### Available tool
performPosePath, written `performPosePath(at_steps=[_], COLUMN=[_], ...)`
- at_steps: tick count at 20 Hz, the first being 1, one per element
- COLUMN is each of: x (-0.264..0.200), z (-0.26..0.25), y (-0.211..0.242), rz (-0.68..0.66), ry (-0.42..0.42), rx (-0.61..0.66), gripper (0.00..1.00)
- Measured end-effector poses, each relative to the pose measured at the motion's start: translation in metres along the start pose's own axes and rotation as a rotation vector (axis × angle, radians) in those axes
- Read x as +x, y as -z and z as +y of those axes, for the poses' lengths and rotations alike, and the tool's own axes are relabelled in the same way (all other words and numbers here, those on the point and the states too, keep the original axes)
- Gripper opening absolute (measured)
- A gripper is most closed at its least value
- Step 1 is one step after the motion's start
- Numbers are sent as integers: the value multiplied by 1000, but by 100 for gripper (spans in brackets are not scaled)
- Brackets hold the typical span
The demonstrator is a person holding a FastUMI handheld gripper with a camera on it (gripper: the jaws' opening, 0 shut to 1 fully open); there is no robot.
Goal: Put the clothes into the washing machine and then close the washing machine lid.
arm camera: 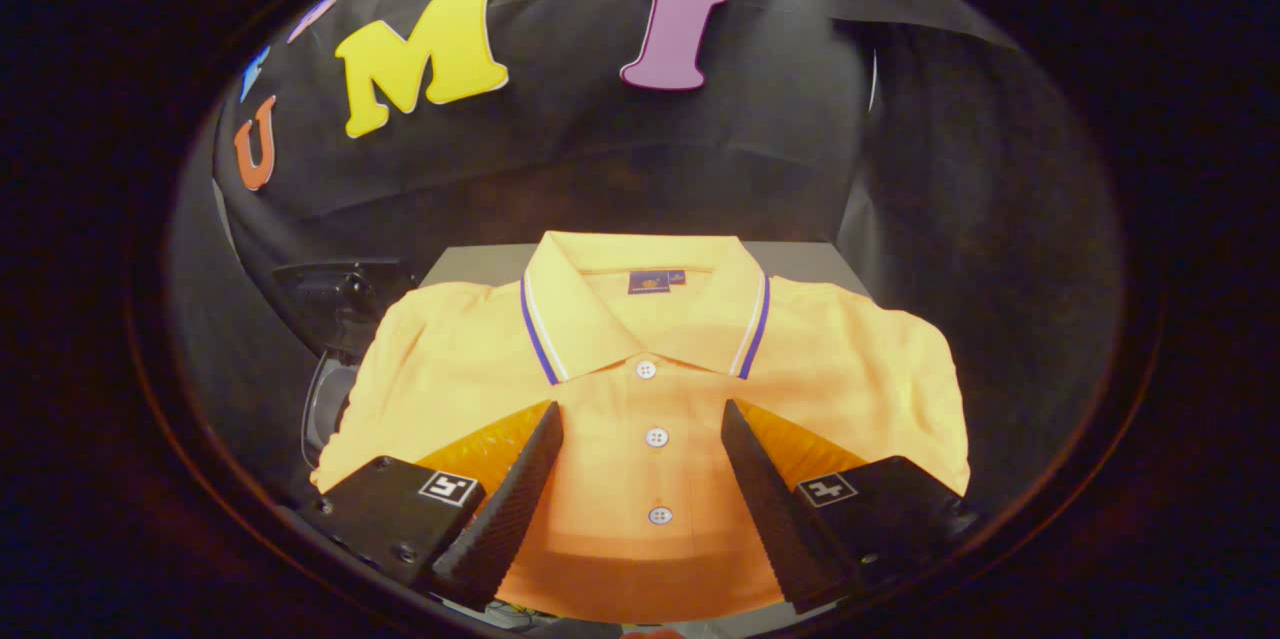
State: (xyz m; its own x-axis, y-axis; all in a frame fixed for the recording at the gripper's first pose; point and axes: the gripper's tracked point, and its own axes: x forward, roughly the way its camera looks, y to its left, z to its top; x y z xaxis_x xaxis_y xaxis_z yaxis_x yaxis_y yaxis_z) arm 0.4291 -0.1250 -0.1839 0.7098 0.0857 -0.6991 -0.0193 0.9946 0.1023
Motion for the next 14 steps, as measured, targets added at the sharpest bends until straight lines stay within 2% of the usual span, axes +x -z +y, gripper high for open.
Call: performPosePath(at_steps=[5, 6, 7, 10, 14], x=[-2, 0, 4, 3, 2], z=[5, 9, 14, 14, 17], y=[0, 1, 0, -5, -7], rz=[64, 71, 50, 11, 40], ry=[14, -9, -24, -35, -52], rx=[6, -2, -2, 34, 98], gripper=[100, 95, 85, 19, 8])
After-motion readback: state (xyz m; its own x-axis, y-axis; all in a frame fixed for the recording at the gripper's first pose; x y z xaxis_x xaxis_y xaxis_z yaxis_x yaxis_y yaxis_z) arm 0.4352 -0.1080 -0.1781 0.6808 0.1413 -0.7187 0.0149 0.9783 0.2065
